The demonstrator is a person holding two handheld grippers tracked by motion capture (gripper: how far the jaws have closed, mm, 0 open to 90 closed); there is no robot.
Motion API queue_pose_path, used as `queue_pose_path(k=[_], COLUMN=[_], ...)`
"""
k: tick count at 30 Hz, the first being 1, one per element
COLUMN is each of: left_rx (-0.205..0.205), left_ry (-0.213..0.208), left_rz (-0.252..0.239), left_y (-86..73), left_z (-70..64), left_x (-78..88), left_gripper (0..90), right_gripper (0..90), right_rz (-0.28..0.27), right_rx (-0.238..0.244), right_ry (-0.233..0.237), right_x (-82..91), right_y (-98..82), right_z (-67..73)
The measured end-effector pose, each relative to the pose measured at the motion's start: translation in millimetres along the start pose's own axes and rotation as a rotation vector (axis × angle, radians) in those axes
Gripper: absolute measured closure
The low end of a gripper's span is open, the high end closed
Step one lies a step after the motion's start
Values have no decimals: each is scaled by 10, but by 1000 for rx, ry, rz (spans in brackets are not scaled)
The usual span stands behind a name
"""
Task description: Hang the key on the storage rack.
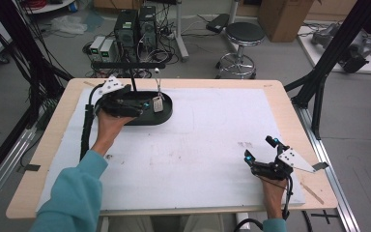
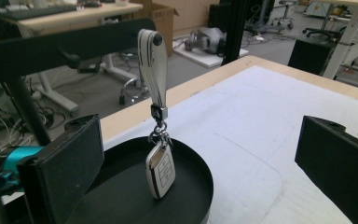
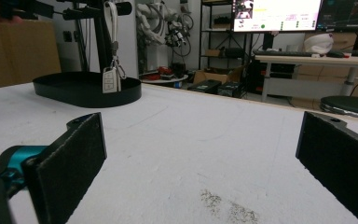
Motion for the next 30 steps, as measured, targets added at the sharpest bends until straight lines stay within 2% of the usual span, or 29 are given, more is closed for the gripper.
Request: queue_pose_path(k=[4, 7, 10, 15, 17, 20, 21, 22, 24, 26, 30], left_rx=[-31, -45, -69, -69, -49, -19, -2, 6, 31, 62, 61], left_ry=[8, -1, -10, -34, -23, -40, -72, -79, -87, -82, -86], left_rz=[12, 20, -21, -71, -81, -112, -125, -138, -174, -188, -199], left_y=[-125, -297, -449, -721, -835, -987, -1048, -1096, -1179, -1268, -1408], left_z=[0, -9, -37, -56, -36, -43, -63, -71, -78, -67, -87], left_x=[208, 370, 551, 805, 887, 992, 1027, 1053, 1099, 1133, 1172], left_gripper=[17, 17, 17, 16, 17, 17, 16, 17, 17, 17, 17], right_gripper=[9, 9, 9, 9, 9, 9, 9, 9, 9, 9, 9], right_rz=[1, 0, -3, 4, 1, 2, 2, 1, 1, 2, 1], right_rx=[-1, 1, 4, 6, 14, 12, 13, 13, 12, 17, 19], right_ry=[1, 1, 2, 1, -2, -2, -3, -4, -2, -5, -5], right_x=[-1, -3, -6, -2, -5, -4, -4, -5, -5, -5, -6], right_y=[0, 1, 5, -3, 1, 0, 0, 1, 1, 0, 1], right_z=[1, -2, 1, 14, 15, 12, 13, 15, 15, 15, 15])
Point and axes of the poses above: each handheld gripper's, and its own axes: x roughly backward along the jaws, y roughly out of its top, z roughly to its left, the point moved 8 cm from there along -x, roughly forward along the jaws, and after that the axes turned 8 degrees about z, right-handed, at the moved point
